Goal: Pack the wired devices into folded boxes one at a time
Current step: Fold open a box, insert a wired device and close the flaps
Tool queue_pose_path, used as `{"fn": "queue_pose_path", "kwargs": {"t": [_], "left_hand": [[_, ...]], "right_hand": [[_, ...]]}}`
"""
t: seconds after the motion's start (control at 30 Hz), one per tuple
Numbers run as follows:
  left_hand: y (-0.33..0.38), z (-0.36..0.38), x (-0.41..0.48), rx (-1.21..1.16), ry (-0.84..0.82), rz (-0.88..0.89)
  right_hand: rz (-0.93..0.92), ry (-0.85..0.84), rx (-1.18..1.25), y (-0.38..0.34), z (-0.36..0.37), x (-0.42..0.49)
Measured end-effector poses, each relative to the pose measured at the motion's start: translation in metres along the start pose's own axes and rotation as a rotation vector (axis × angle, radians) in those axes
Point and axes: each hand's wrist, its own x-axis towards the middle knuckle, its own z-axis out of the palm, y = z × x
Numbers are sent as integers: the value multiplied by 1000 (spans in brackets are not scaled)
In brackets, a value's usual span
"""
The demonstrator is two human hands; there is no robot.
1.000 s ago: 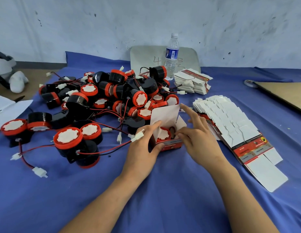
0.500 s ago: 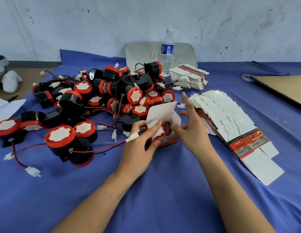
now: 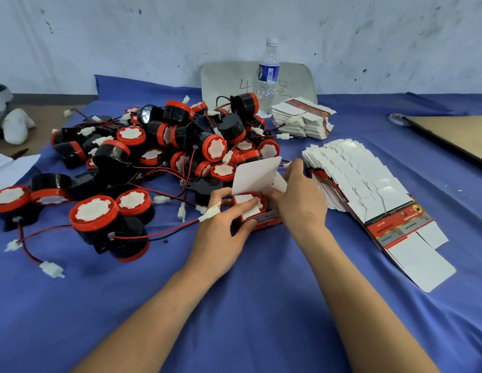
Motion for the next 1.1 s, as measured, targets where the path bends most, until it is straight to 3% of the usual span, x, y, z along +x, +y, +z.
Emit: {"fn": "queue_pose_path", "kwargs": {"t": [0.13, 0.27, 0.43, 0.63, 0.83, 1.1], "left_hand": [[0, 0, -1, -7, 5, -1], [0, 1, 0, -26, 24, -13], [-1, 0, 0, -17, 41, 2], [-3, 1, 1, -10, 59, -1], [-4, 1, 1, -23, 71, 1], [-1, 0, 0, -35, 59, -8]], "right_hand": [[23, 29, 203, 5, 7, -3], [-52, -65, 441, 19, 1, -4], [-88, -177, 500, 24, -5, -5], [-72, -450, 672, 34, -24, 0], [-108, -546, 792, 43, -27, 2], [-41, -343, 813, 32, -7, 0]]}}
